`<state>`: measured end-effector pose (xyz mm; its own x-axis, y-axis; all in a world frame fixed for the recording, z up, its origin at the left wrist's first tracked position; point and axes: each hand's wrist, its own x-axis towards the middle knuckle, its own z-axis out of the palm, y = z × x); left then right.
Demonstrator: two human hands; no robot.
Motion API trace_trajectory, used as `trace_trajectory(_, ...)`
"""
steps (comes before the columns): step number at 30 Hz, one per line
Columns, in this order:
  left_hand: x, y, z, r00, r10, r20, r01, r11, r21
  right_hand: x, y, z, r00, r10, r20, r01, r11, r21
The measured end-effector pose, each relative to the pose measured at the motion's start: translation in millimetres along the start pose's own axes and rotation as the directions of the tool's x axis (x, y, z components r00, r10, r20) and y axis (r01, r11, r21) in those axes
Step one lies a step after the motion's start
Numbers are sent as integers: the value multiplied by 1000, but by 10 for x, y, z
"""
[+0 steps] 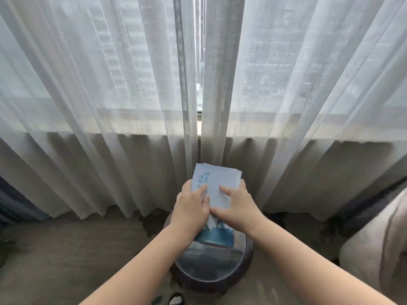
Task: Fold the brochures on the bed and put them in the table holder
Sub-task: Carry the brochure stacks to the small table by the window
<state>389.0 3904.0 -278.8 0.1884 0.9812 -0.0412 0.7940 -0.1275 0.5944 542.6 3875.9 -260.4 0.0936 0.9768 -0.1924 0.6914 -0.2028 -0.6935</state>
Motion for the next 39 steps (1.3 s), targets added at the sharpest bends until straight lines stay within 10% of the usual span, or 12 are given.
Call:
trace_trajectory(9, 1015, -414, 263, 986, 110, 125, -111, 994, -6, 913, 155, 374, 992, 43, -115, -45, 999, -22)
trace_trajectory(39, 970, -2136, 3029, 859, -357, 367, 336, 934, 123, 1530, 2666, 2640, 911, 272, 309, -284, 959, -7)
